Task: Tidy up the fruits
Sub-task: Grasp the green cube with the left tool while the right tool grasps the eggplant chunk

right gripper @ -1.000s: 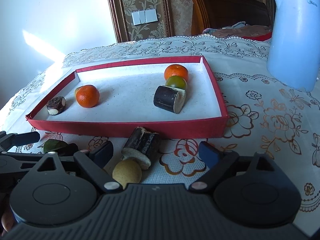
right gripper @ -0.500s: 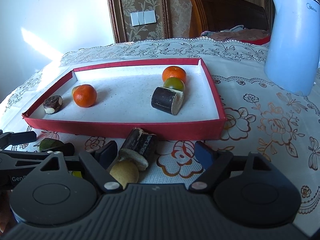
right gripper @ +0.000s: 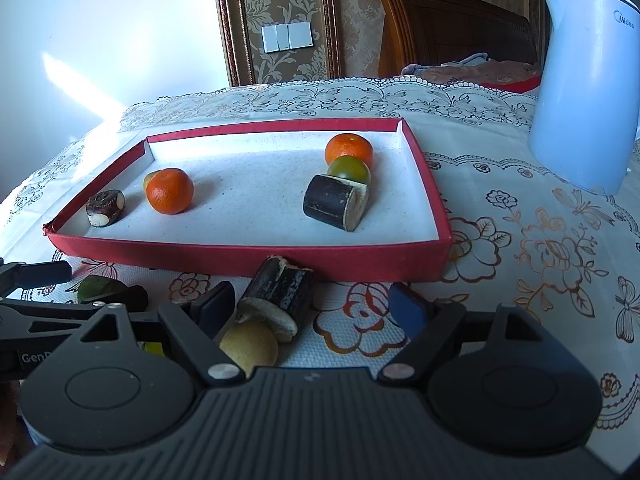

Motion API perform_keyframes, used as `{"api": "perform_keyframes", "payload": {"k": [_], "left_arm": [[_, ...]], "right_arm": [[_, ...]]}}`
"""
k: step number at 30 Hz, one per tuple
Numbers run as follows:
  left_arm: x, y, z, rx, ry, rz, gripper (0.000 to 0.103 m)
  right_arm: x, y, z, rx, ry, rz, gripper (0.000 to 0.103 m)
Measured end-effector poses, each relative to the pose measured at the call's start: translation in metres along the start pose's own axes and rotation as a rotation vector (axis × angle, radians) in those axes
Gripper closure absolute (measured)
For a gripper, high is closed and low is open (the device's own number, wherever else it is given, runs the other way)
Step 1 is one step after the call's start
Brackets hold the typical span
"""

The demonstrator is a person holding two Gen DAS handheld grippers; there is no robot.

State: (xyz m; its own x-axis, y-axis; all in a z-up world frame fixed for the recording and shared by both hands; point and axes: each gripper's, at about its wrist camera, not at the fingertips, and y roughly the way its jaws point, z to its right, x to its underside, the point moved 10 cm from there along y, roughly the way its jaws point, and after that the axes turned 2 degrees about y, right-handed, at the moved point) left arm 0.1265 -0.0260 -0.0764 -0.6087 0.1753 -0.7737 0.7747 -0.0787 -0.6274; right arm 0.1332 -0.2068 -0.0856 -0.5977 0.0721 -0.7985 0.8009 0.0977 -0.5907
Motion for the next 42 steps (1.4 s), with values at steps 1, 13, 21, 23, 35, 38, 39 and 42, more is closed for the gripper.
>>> {"api": "perform_keyframes", "payload": {"k": [1,13,21,23,35,38,39,42], "left_arm": [[0.000,-0.001,0.001,0.003,0.003,0.001,0.014],[0.003,-0.008,0.006,0.058,0.020,0.016,0.037],[0.002,-0.011,0.015,0.078,0.050,0.032,0.058],[0.002,-0.012,0.015,0.077,0.050,0.036,0.065],[0.000,-0.010,0.005,0.023,0.026,0.046,0.074],[0.000,-0.011,0.005,0.020,0.029,0.048,0.074],[0.000,-0.011,0.005,0.018,0.030,0.048,0.074],[0.000,-0.012,0.004,0.006,0.026,0.051,0.074]], "right_arm": [[0.000,0.000,-0.001,0.003,-0.006,0.001,0.020],[0.001,-0.001,-0.008,-0.009,-0.040,0.009,0.043],[0.003,-0.006,-0.025,-0.001,-0.133,0.032,0.063],[0.002,-0.005,-0.024,-0.005,-0.127,0.033,0.063],[0.000,-0.011,-0.016,-0.013,-0.080,0.060,0.064],[0.000,-0.014,-0.014,-0.017,-0.068,0.072,0.064],[0.000,-0.015,-0.014,-0.018,-0.065,0.073,0.064],[0.000,-0.018,-0.012,-0.020,-0.053,0.085,0.064]]}}
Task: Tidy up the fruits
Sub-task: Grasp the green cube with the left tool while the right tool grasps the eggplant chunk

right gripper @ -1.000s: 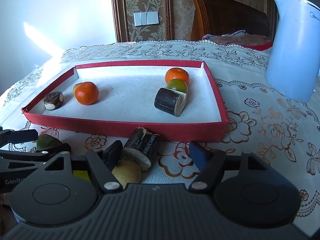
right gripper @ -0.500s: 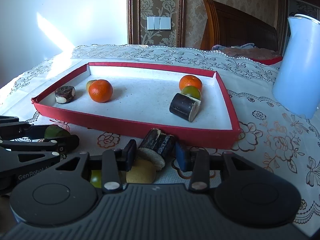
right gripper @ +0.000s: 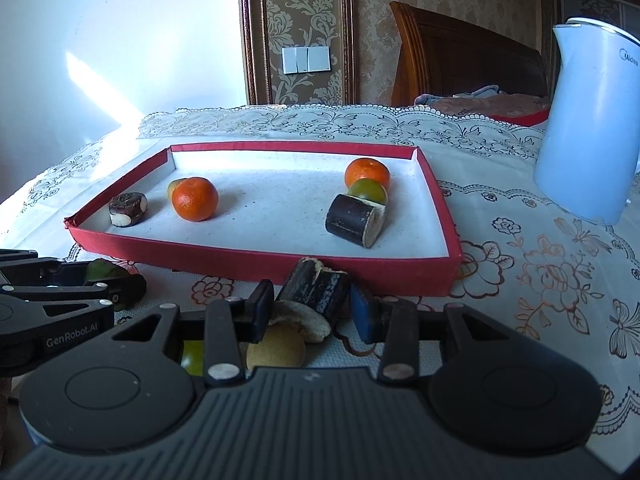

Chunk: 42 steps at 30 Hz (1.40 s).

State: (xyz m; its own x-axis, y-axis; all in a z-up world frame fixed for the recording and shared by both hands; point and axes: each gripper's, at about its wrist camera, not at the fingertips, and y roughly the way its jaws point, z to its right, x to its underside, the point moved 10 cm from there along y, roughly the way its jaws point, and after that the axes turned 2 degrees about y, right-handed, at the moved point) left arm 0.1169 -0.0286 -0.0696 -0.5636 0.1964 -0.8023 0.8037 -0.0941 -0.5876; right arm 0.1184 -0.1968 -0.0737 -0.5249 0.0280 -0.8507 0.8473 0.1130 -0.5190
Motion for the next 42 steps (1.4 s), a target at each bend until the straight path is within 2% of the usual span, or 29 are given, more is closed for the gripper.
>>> {"api": "perform_keyframes", "payload": {"k": [6,13,17,22,26,32,38,42], "left_arm": [[-0.001,-0.003,0.001,0.010,0.000,0.013,0.074],[-0.008,-0.013,-0.003,0.030,-0.034,0.068,0.075],[-0.013,-0.016,-0.011,0.036,-0.089,0.094,0.075],[-0.015,-0.015,-0.028,0.047,-0.193,0.090,0.076],[-0.016,-0.014,-0.039,0.028,-0.246,0.094,0.077],[-0.017,-0.014,-0.041,0.017,-0.248,0.099,0.077],[-0.008,-0.016,-0.041,0.073,-0.260,0.062,0.077],[0.001,-0.023,-0.033,0.100,-0.227,0.061,0.076]], "right_arm": [[-0.001,-0.005,0.001,-0.004,0.010,0.019,0.064],[-0.002,-0.008,0.002,0.000,0.009,0.038,0.064],[-0.004,-0.011,0.004,0.002,0.023,0.054,0.064],[-0.008,-0.014,0.005,0.005,0.013,0.074,0.064],[-0.012,-0.018,0.004,0.007,0.003,0.092,0.064],[-0.015,-0.022,0.006,0.001,0.008,0.105,0.064],[-0.014,-0.022,0.011,-0.002,0.030,0.102,0.064],[-0.012,-0.020,0.007,-0.022,0.031,0.089,0.064]]}}
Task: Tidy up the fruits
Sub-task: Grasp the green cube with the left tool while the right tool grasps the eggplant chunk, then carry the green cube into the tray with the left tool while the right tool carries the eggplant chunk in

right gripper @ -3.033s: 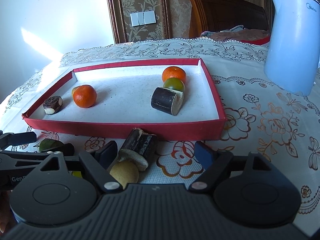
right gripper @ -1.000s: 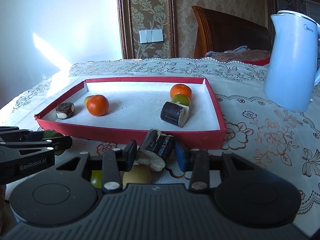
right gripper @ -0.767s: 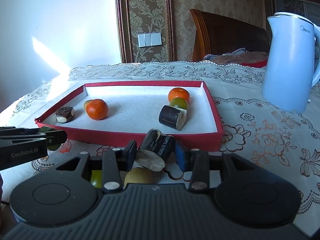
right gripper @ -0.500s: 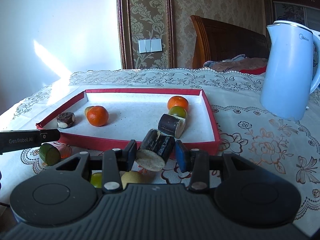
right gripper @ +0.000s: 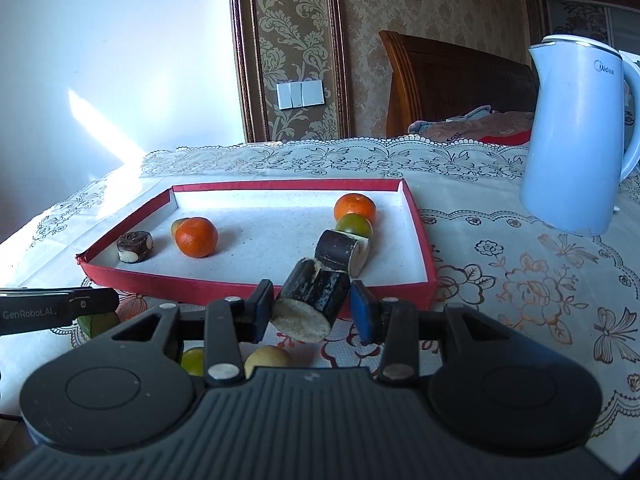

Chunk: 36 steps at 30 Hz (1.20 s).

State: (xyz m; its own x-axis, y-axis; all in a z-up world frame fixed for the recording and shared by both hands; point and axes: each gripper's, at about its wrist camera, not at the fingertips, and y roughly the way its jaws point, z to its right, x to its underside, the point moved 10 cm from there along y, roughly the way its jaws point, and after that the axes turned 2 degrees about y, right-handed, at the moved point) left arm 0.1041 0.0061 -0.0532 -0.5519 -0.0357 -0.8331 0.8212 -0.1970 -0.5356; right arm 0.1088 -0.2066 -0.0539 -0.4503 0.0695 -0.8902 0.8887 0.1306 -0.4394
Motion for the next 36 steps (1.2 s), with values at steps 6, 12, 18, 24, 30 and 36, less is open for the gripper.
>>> {"api": "perform_keyframes", "payload": {"k": [6,12,18,24,30,36], "left_arm": [[0.010,0.010,0.014,-0.108,0.150,-0.028,0.073],[0.013,0.014,0.007,-0.103,0.122,-0.056,0.074],[0.013,0.013,0.007,-0.097,0.115,-0.055,0.076],[0.001,0.004,0.015,-0.079,0.128,-0.043,0.076],[-0.020,0.001,0.024,-0.036,0.101,-0.038,0.076],[-0.039,0.018,0.030,-0.056,0.097,-0.024,0.076]], "right_arm": [[0.001,0.000,-0.001,-0.010,0.008,-0.004,0.064],[0.004,0.001,-0.003,-0.015,0.000,-0.016,0.064],[0.004,0.001,-0.002,-0.010,0.002,-0.012,0.064],[-0.002,-0.002,-0.002,-0.006,-0.003,0.007,0.064],[-0.011,0.001,-0.006,0.008,-0.040,0.014,0.064],[-0.029,0.015,-0.008,0.026,-0.040,0.019,0.064]]}}
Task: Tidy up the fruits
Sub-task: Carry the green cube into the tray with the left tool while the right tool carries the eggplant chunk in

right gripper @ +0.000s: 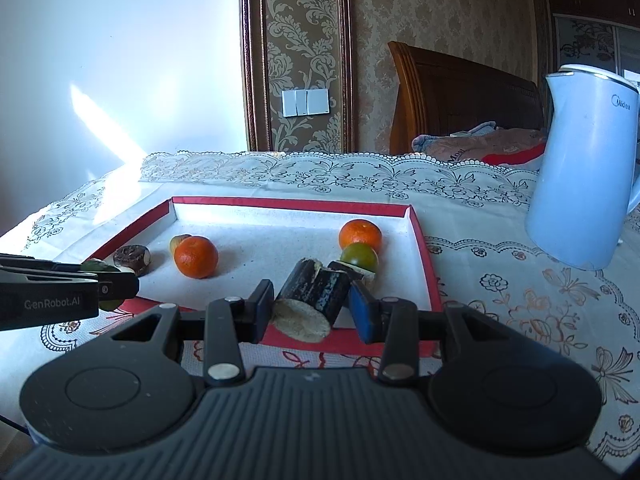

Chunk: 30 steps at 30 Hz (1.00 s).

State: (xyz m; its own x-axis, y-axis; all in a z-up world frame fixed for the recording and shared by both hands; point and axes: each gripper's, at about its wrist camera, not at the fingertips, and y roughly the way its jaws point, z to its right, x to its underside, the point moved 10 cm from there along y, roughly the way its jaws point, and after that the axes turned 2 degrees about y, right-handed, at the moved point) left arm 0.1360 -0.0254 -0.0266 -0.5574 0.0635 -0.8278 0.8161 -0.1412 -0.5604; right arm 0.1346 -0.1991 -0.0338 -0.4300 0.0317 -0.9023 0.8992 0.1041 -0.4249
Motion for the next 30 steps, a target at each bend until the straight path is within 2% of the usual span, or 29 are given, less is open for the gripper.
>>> {"api": "perform_keyframes", "payload": {"k": [9,14,25,30], "left_arm": [[-0.012,0.035,-0.006,-0.044,-0.027,-0.010,0.076],[-0.007,0.058,-0.017,-0.083,-0.040,-0.068,0.076],[-0.012,0.072,-0.015,-0.143,0.031,-0.051,0.076],[-0.014,0.075,-0.016,-0.145,0.028,-0.047,0.076]], "right_arm": [[-0.003,0.042,-0.005,-0.002,0.019,-0.072,0.064],[-0.009,0.057,-0.012,0.014,-0.017,-0.061,0.064],[-0.017,0.085,-0.018,0.050,-0.052,-0.064,0.064],[-0.017,0.097,-0.012,0.068,-0.045,-0.080,0.065]]}}
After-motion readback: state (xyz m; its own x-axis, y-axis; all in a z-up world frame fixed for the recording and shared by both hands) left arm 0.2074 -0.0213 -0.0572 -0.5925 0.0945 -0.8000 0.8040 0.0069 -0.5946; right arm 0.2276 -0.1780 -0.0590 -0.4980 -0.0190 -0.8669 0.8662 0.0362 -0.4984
